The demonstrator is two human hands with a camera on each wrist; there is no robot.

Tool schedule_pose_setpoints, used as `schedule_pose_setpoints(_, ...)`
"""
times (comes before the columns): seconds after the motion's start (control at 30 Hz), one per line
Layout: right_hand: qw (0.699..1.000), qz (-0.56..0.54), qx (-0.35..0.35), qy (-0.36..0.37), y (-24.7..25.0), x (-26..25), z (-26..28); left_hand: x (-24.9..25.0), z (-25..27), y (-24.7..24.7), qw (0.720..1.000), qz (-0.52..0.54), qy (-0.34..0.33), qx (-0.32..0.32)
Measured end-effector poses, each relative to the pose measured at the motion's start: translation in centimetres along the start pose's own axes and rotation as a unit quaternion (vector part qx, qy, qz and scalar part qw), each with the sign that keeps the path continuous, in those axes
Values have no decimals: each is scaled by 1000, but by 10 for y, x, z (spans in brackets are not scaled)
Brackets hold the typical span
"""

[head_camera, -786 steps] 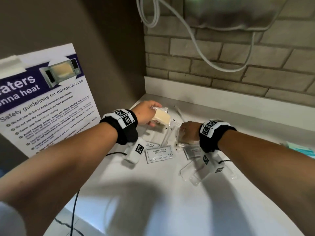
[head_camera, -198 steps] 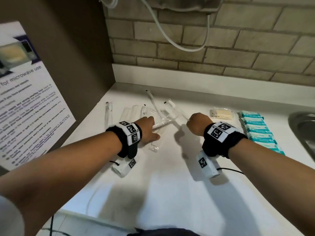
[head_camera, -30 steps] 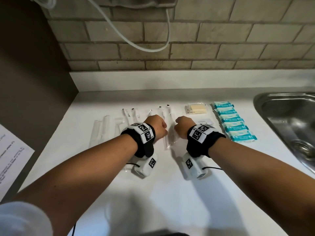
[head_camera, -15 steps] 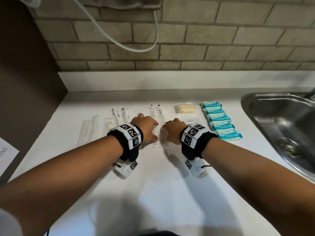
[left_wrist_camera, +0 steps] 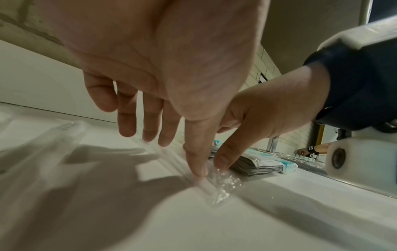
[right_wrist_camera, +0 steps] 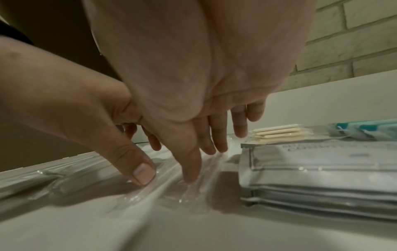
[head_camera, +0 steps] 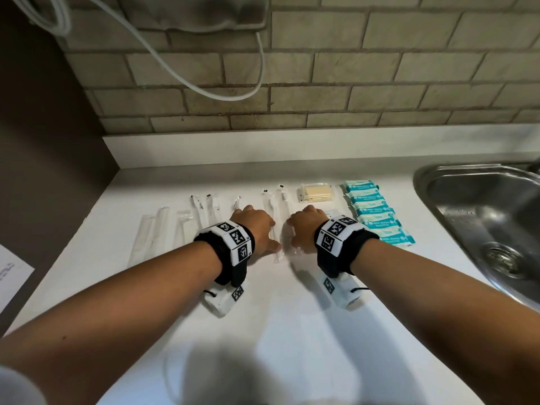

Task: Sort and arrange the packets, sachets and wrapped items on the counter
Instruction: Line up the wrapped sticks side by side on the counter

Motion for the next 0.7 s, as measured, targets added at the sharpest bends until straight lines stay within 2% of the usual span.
schedule_pose_setpoints(0.7,1000,-23,-1,11,1,-6,3,6,2,12,999,-33,-28,3)
Point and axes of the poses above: each hand's wrist, its own z-axis away from the middle knuckle, its own y-axis out of the back of the hand, x = y × z, the point moved 7 cm from there along -z, towards the middle knuckle, and after that the axes turned 10 degrees about -y, right-handed, at the moved point
